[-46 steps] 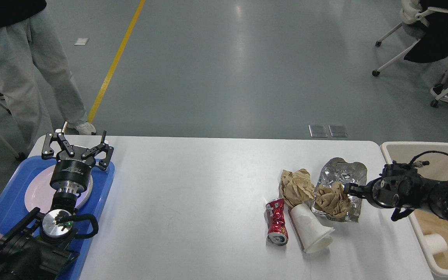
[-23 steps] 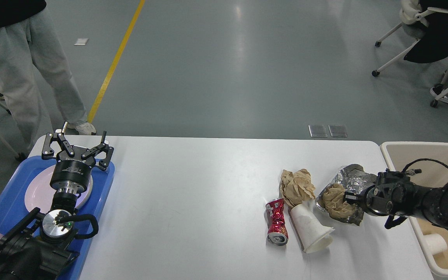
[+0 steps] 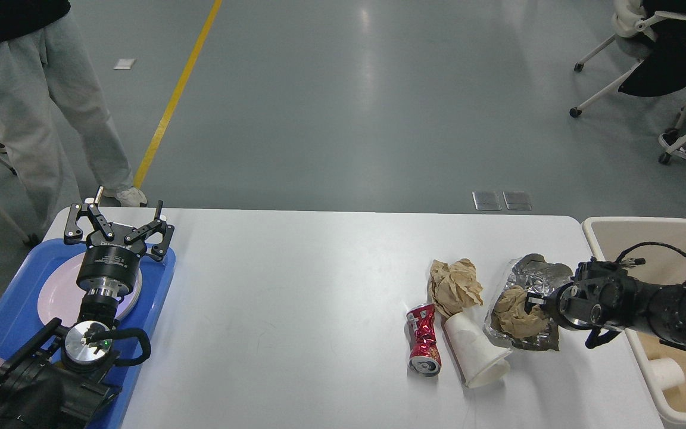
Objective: Tidy desktop
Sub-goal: 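Lift the crumpled wrapper and carry it over the bin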
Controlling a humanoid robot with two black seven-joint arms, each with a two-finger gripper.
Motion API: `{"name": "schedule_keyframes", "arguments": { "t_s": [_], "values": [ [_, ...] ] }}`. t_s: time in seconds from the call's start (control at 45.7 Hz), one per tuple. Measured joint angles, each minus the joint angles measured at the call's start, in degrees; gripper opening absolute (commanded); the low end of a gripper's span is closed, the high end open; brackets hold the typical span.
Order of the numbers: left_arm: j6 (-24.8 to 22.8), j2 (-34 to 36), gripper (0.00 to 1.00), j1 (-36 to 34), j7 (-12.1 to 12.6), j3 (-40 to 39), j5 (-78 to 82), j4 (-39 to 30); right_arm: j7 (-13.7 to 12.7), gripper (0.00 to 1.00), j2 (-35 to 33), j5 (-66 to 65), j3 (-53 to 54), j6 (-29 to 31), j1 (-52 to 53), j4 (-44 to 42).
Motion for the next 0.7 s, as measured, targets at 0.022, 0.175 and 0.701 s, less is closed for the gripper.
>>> {"name": "schedule_keyframes", "arguments": {
  "t_s": [0.022, 0.175, 0.701],
  "values": [
    [0.0, 0.0, 0.96, 0.0, 0.0, 0.0, 0.0, 0.0, 0.0, 0.0, -0.7, 0.1, 0.0, 0.0, 0.9, 1.0],
    [0.0, 0.0, 0.96, 0.0, 0.0, 0.0, 0.0, 0.0, -0.1, 0.0, -5.1, 0.3, -0.7, 0.7, 7.0, 7.7],
    [0.0, 0.0, 0.96, 0.0, 0.0, 0.0, 0.0, 0.0, -0.9, 0.0, -14.8, 0.3, -21.0, 25.3, 49.8, 36.7]
  ]
}}
